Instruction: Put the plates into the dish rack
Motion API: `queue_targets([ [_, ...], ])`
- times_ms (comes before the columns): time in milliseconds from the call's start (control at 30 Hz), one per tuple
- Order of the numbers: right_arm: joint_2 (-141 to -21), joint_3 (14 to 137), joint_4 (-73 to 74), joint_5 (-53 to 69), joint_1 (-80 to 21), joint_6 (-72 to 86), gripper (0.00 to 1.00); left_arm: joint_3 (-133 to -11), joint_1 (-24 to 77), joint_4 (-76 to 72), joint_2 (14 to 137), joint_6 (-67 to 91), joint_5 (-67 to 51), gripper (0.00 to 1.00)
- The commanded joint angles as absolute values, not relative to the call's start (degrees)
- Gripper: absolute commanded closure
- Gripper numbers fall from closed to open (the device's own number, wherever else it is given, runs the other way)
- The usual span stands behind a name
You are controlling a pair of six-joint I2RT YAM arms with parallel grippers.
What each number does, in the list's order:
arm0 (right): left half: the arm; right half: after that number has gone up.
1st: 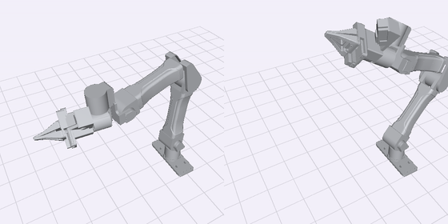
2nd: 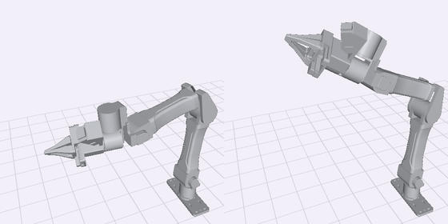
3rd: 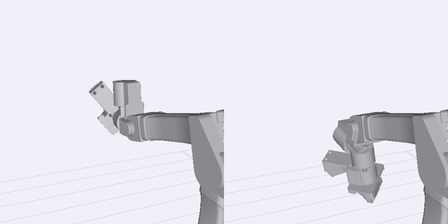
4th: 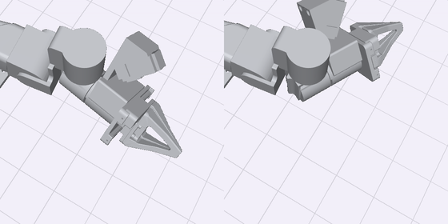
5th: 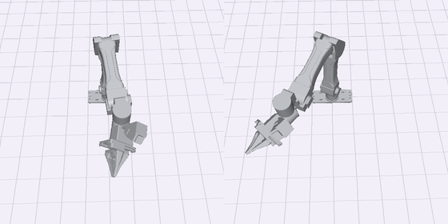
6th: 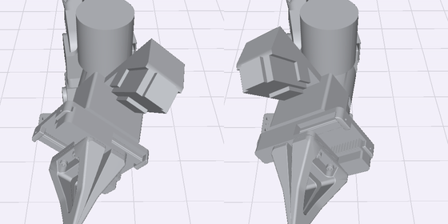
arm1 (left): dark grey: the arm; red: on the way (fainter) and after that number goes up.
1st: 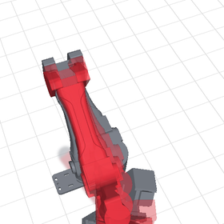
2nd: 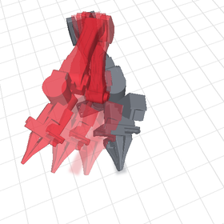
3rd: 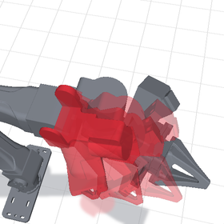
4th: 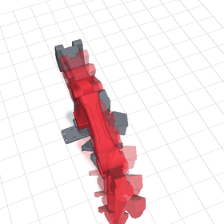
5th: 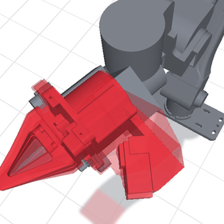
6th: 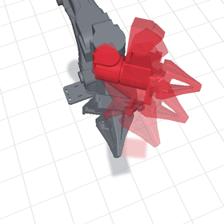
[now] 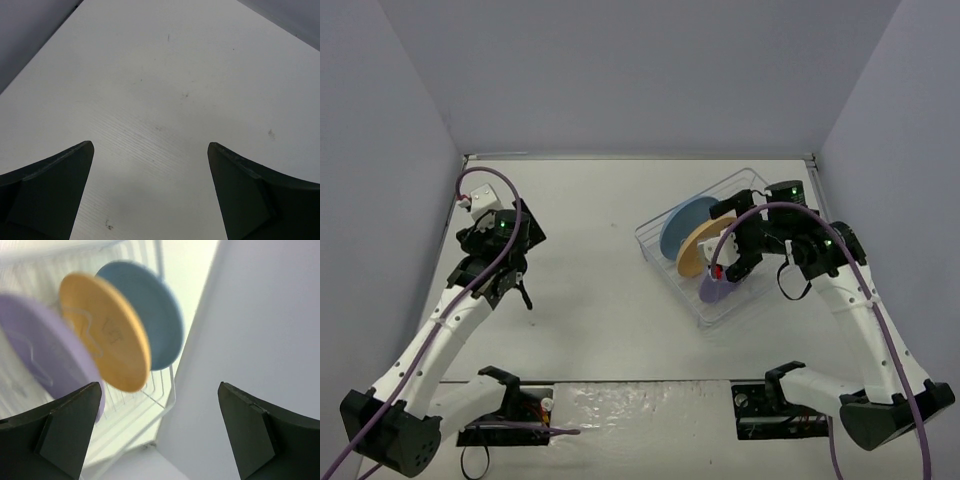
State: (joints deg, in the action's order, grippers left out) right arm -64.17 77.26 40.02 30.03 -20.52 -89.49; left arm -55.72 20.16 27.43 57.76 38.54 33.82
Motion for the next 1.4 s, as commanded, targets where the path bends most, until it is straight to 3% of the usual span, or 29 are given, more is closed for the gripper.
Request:
queue_targets([
  [0, -64.3, 79.7, 13.1, 33.6, -21.1, -59.0, 0.0, -60.7, 19.8, 30.3, 55.8, 34.2, 33.2, 0.03],
  [100, -64.0, 76.3, -7.7, 23.2, -21.2, -32.3, 0.0, -61.3, 19.7, 31.0, 55.3, 32.8, 32.8, 0.03],
  [233, -64.6, 72.3, -18.6, -1.1, -20.7, -9.7, 0.0, -58.3, 18.5, 24.9, 55.5, 31.4, 27.8, 0.03],
  [333, -66.0, 67.6, -16.5, -17.1, -18.3, 4.6, 0.0, -54.4, 14.8, 19.1, 56.2, 30.5, 17.1, 0.03],
  [533, -61.4, 54.9, -5.5, -45.3, -17.1, 23.3, 0.0, -50.2, 7.8, 15.9, 57.0, 31.2, 11.5, 0.03],
  [767, -42.1, 42.1, 1.7, -54.1, -16.8, 35.7, 0.0, -48.7, 6.7, 16.3, 55.3, 31.8, 9.5, 0.03],
  [900, -37.3, 41.1, 8.2, -58.2, -16.8, 38.5, 0.0, -47.1, 6.7, 15.1, 53.0, 31.8, 8.6, 0.03],
  [1367, -45.9, 47.3, 21.9, -65.3, -16.8, 43.0, 0.0, -46.8, 6.7, 15.4, 51.8, 32.0, 8.9, 0.03],
])
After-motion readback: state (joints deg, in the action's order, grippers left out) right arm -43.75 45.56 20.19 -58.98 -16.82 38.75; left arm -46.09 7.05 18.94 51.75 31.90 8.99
